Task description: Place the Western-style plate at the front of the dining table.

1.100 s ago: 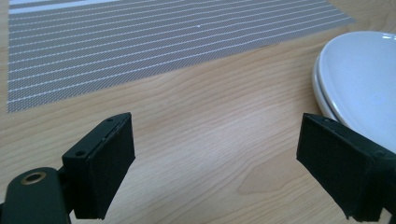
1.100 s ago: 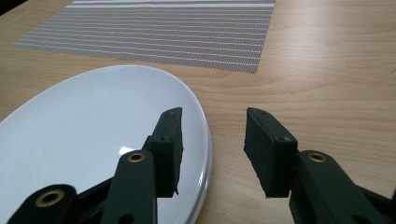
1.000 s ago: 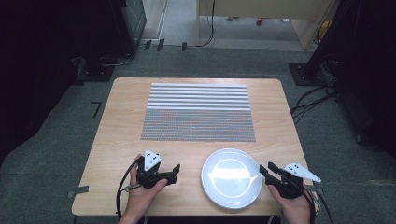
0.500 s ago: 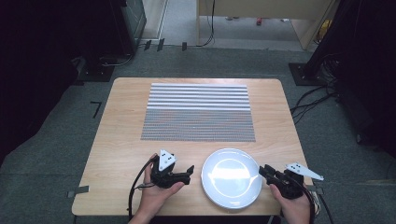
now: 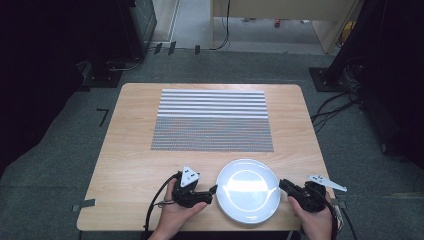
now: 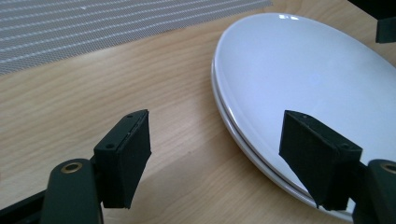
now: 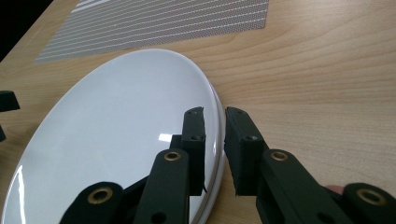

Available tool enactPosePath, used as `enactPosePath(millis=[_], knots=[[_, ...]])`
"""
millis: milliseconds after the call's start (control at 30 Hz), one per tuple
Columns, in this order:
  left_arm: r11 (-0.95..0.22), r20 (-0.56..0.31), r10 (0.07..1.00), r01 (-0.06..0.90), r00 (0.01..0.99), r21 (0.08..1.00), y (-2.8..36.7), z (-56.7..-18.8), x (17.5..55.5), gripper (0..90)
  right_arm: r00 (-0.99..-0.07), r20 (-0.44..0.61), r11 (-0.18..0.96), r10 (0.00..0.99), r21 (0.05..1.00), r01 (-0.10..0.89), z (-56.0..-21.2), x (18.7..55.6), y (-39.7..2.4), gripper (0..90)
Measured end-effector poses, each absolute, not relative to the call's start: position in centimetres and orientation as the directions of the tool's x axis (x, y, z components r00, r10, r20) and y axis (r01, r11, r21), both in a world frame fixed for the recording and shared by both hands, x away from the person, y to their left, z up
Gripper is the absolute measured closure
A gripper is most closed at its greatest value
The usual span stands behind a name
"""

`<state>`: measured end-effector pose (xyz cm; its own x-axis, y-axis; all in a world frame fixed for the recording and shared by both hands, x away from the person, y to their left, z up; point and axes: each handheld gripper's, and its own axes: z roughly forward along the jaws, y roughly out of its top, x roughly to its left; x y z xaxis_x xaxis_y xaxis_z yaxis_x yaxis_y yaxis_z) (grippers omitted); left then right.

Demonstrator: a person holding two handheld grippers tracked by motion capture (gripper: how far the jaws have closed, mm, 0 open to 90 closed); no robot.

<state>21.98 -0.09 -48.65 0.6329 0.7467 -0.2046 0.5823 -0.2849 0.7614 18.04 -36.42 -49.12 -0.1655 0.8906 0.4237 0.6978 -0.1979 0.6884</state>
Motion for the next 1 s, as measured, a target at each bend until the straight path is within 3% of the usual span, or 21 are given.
enactPosePath(millis=[300, 333, 367, 467, 833, 933, 1000], knots=[[-0.272, -0.267, 0.746, 0.646, 0.61, 0.713, -0.4, -49.5, 21.9, 38.5, -0.12, 0.498, -0.246, 0.859, 0.606, 0.756, -49.6, 18.3, -36.7, 81.5], [-0.272, -0.278, 0.741, 0.651, 0.612, 0.708, -0.4, -49.6, 21.9, 40.6, -0.115, 0.509, -0.254, 0.853, 0.597, 0.761, -49.6, 18.4, -36.8, 81.7], [-0.273, -0.282, 0.737, 0.652, 0.614, 0.707, -0.4, -49.6, 21.9, 48.1, -0.111, 0.514, -0.255, 0.85, 0.587, 0.769, -49.7, 18.4, -36.8, 83.1], [-0.275, -0.288, 0.73, 0.653, 0.619, 0.706, -0.4, -49.7, 21.8, 51.9, -0.105, 0.509, -0.247, 0.855, 0.575, 0.78, -49.7, 18.4, -36.7, 84.4], [-0.266, -0.343, 0.693, 0.668, 0.633, 0.695, -0.1, -49.7, 21.8, 54.2, -0.069, 0.548, -0.288, 0.833, 0.538, 0.792, -49.6, 18.3, -37.1, 87.2], [-0.266, -0.373, 0.664, 0.67, 0.648, 0.693, -0.3, -49.6, 21.7, 51.3, -0.063, 0.639, -0.341, 0.766, 0.487, 0.804, -49.6, 18.4, -37.5, 90.0], [-0.27, -0.376, 0.662, 0.674, 0.649, 0.687, -0.4, -49.7, 21.7, 50.7, -0.068, 0.632, -0.335, 0.772, 0.494, 0.802, -49.7, 18.4, -37.4, 89.9]])
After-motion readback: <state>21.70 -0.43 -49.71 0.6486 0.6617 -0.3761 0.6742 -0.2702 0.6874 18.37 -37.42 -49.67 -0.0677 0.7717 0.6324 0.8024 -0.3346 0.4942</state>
